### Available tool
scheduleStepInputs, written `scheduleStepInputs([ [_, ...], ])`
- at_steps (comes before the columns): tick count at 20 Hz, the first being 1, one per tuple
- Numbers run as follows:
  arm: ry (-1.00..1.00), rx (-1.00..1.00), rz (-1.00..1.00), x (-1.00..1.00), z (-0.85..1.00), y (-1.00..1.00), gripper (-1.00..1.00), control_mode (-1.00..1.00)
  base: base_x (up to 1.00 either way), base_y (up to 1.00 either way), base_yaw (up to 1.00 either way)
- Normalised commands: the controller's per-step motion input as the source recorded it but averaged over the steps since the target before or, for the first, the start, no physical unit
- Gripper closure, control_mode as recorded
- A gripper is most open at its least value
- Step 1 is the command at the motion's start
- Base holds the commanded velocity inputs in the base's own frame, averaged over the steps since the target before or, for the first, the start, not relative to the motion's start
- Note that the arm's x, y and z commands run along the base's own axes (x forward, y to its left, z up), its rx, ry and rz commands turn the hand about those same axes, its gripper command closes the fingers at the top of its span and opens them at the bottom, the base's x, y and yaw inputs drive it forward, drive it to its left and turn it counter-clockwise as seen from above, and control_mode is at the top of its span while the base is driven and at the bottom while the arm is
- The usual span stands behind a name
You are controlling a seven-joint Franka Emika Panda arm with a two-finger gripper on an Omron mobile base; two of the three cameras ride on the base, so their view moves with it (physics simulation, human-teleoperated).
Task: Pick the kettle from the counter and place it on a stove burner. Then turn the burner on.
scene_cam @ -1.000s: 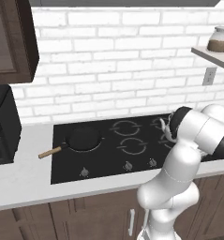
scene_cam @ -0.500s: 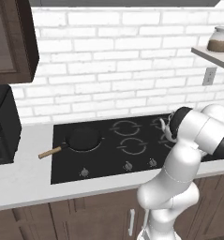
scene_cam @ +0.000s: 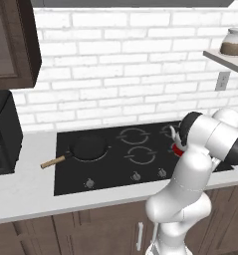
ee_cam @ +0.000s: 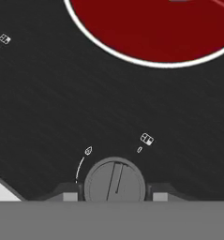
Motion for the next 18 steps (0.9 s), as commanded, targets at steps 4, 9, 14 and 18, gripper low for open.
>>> scheduleStepInputs([
  [4,0.0,-0.06,0.34,0.1,-0.24,0.38,1.0,-1.0,0.0,0.0,0.0],
  [9,0.0,-0.09,0.37,0.07,-0.26,0.4,1.0,-1.0,0.0,0.0,0.0],
  [14,0.0,-0.08,0.42,0.0,-0.26,0.29,1.0,-1.0,0.0,0.0,0.0],
  [18,-0.03,-0.08,0.45,0.0,-0.3,0.23,1.0,-1.0,0.0,0.0,0.0],
])
